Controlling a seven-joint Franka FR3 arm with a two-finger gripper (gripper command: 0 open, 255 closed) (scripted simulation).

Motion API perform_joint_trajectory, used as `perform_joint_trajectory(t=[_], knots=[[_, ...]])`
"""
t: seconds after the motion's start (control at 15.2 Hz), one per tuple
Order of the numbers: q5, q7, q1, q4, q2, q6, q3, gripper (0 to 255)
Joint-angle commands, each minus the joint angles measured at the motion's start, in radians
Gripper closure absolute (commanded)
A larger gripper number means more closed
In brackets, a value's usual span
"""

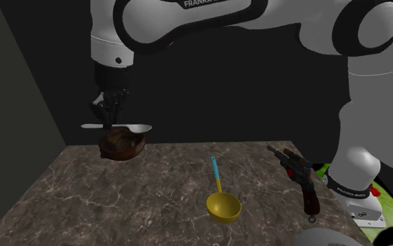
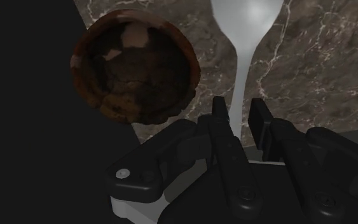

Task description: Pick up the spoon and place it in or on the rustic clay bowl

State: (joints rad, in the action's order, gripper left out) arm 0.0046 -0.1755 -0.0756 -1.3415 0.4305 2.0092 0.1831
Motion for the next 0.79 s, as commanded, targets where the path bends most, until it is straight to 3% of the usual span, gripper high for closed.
perform_joint_trajectory(t=[0.0, 0.33, 0.73], knots=[[0.004, 0.037, 0.022, 0.088, 0.051, -0.040, -0.009, 255], [0.005, 0.102, 0.059, 0.365, 0.214, -0.160, -0.025, 255], [0.009, 0.109, 0.066, 0.249, 0.193, -0.065, -0.025, 255]])
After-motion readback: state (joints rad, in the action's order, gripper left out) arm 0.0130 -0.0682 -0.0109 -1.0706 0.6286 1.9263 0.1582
